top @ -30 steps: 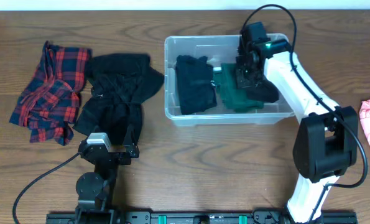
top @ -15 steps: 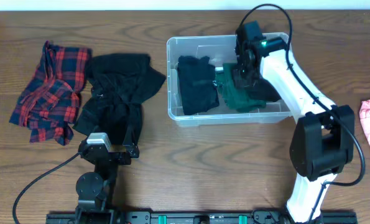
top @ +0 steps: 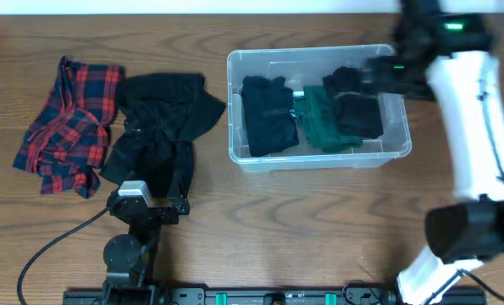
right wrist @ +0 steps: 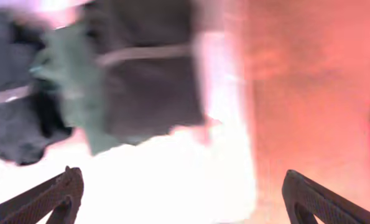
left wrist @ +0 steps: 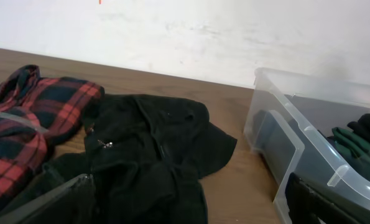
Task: Pack container
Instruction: 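Push the black cloth down, open right gripper and withdraw right, then reach right gripper to the pink cloth at far right and grasp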
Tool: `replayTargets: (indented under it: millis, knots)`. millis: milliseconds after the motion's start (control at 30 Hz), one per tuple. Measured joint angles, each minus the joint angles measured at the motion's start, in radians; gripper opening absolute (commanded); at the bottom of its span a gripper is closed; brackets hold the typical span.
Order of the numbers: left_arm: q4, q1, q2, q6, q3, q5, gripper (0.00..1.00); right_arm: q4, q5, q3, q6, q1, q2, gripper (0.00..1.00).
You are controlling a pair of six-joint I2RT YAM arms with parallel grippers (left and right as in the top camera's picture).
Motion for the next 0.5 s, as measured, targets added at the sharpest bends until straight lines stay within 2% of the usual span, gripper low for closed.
replayTargets:
  millis: [300,500]
  knots:
    - [0.0,0.0,0.0,0.0,0.0,0.0,0.98,-0.053,0.006,-0.006,0.078,-0.425,-0.058,0.99]
    - [0.0,0.0,0.0,0.0,0.0,0.0,0.98,0.033,0.024,-0.13,0.076,-0.588,-0.061,0.98]
